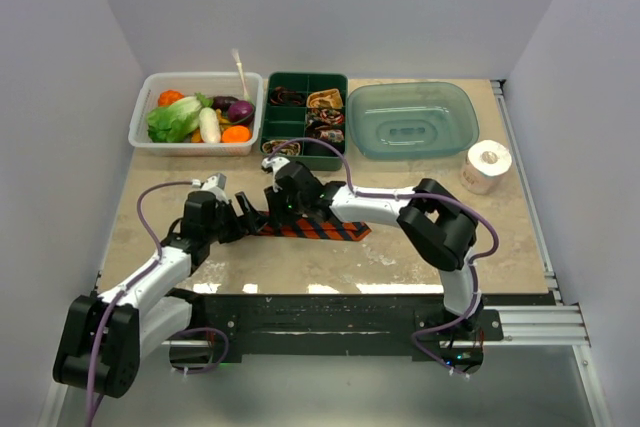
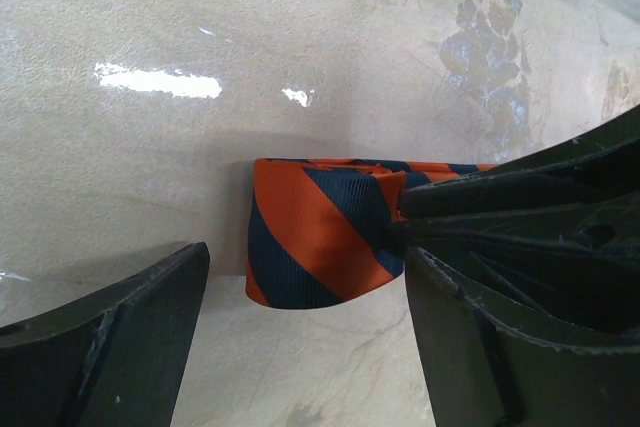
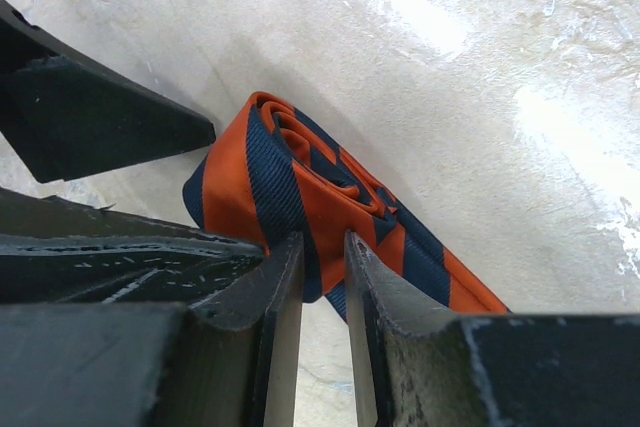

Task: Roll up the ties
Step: Roll the tie at the center of the board.

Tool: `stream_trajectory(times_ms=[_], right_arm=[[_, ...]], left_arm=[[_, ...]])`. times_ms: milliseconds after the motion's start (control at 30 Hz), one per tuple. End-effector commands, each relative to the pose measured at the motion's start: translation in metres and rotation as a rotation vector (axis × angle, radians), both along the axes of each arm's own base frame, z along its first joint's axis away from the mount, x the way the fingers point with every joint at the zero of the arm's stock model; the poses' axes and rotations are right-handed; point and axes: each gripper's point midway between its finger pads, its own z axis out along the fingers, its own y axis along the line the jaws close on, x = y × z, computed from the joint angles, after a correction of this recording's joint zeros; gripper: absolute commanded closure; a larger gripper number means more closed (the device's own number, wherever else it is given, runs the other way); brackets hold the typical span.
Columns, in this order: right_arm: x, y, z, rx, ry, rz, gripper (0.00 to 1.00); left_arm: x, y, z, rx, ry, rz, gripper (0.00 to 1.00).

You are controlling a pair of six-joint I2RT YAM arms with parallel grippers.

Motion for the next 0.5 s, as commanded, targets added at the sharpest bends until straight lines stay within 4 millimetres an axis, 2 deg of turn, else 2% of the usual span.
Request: stream_trajectory(times_ms=[0, 467], right_arm=[[0.007, -0.025, -0.029, -0.047, 0.035, -0.020, 0.74], [0.000, -0.034, -0.028, -0.032, 0.040, 0.008, 0.75]], left_arm=[[0.014, -0.005, 0.013, -0.047, -0.087, -0.003, 0.16], [0.011, -0.018, 0.006, -0.190, -0.119, -0.024, 0.24]])
